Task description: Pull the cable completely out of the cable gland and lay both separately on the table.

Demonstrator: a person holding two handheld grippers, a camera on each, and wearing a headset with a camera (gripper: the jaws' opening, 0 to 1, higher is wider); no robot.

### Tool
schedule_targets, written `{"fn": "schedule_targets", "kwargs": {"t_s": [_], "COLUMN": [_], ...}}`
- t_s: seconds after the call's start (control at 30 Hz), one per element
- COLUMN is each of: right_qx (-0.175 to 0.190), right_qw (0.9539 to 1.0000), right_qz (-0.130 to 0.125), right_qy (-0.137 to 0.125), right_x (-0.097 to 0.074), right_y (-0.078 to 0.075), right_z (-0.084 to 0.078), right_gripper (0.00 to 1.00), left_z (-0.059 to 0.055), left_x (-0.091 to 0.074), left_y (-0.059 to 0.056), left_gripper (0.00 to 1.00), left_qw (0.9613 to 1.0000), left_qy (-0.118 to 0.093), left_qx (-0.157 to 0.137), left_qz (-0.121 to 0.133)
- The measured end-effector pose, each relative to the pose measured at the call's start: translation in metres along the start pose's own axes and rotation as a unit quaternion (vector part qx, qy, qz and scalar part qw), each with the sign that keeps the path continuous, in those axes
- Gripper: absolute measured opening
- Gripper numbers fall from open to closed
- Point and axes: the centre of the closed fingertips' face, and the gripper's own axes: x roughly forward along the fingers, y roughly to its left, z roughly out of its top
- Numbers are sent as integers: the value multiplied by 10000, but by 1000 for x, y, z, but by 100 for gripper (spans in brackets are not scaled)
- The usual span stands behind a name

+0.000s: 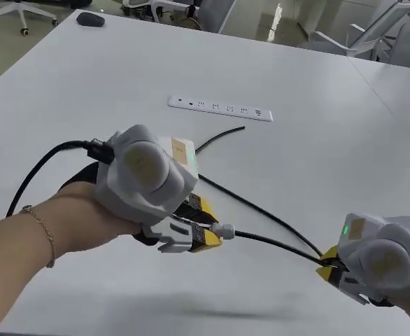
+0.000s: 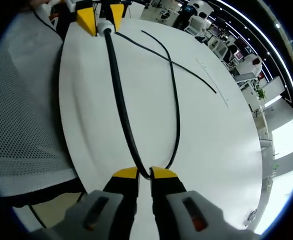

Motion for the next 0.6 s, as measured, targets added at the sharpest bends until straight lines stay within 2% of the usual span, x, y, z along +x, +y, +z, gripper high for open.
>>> {"fn": "schedule_targets", "kwargs": {"t_s": [0.07,0.13,0.2,0.27,0.3,0.37,0.43,0.53,0.6], "right_qx": [-20,-135,-168,-238,-272,-351,-332,-299,-262], "right_qw": [9999,9998,9992,9976,9966,9951,9929,9872,9853], "right_qz": [75,133,315,519,558,576,593,653,660], "right_qy": [87,45,-152,-404,-539,-720,-971,-1425,-1554], "right_x": [1,-1,-3,-8,-12,-20,-28,-42,-48], "right_y": [5,14,26,39,43,46,49,54,55], "right_z": [0,10,25,44,55,69,86,113,122], "right_gripper": [9,14,19,22,23,24,23,23,21], "left_z": [3,5,5,1,-1,1,1,2,4], "left_x": [1,1,0,-3,-4,-7,-10,-14,-15], "left_y": [-3,-7,-11,-9,-9,-11,-12,-18,-22], "left_gripper": [17,17,17,17,17,17,17,17,17], "left_qw": [10000,10000,9998,9986,9979,9970,9965,9967,9971], "left_qy": [8,39,125,362,467,542,577,565,529], "left_qx": [40,78,132,346,412,492,539,506,468], "left_qz": [14,37,41,142,200,250,290,288,285]}}
